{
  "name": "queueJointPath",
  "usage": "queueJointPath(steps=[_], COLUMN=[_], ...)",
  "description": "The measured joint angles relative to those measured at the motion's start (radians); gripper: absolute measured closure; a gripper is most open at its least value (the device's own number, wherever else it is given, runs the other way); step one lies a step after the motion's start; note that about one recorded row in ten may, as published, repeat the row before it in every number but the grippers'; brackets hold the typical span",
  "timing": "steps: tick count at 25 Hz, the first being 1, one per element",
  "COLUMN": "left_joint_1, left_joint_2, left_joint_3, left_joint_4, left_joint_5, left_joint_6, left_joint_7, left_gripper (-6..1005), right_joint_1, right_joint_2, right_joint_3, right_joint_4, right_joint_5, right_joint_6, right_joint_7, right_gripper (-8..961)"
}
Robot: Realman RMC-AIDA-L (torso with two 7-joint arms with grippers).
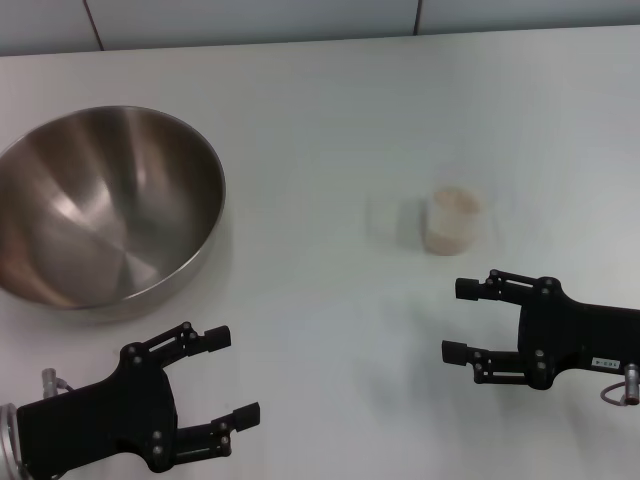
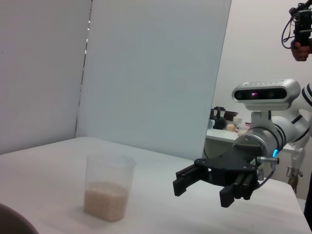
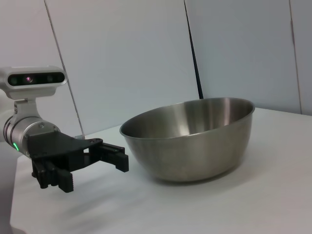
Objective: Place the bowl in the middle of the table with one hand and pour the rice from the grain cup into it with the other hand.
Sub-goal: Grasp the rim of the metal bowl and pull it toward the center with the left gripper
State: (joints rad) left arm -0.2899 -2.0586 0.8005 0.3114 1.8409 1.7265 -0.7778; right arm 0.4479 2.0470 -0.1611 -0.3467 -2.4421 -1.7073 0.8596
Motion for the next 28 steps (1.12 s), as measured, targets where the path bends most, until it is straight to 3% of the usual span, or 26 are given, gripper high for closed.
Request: queueJointPath(steps=[28], left_joint_1=[0.003], left_joint_2=[0.0], left_joint_3=[-0.003], left_joint_4=[0.0], left_joint_5=[0.0], left_joint_6=[0.012], left_joint_7=[0.0], left_gripper=[138], right_joint_1=[0.0], right_joint_2=[0.0], right_joint_3=[-0.003], right_joint_4=[0.0], right_joint_5=[0.0], right_joint_6=[-0.004], right_joint_7=[-0.001], right_gripper=[144])
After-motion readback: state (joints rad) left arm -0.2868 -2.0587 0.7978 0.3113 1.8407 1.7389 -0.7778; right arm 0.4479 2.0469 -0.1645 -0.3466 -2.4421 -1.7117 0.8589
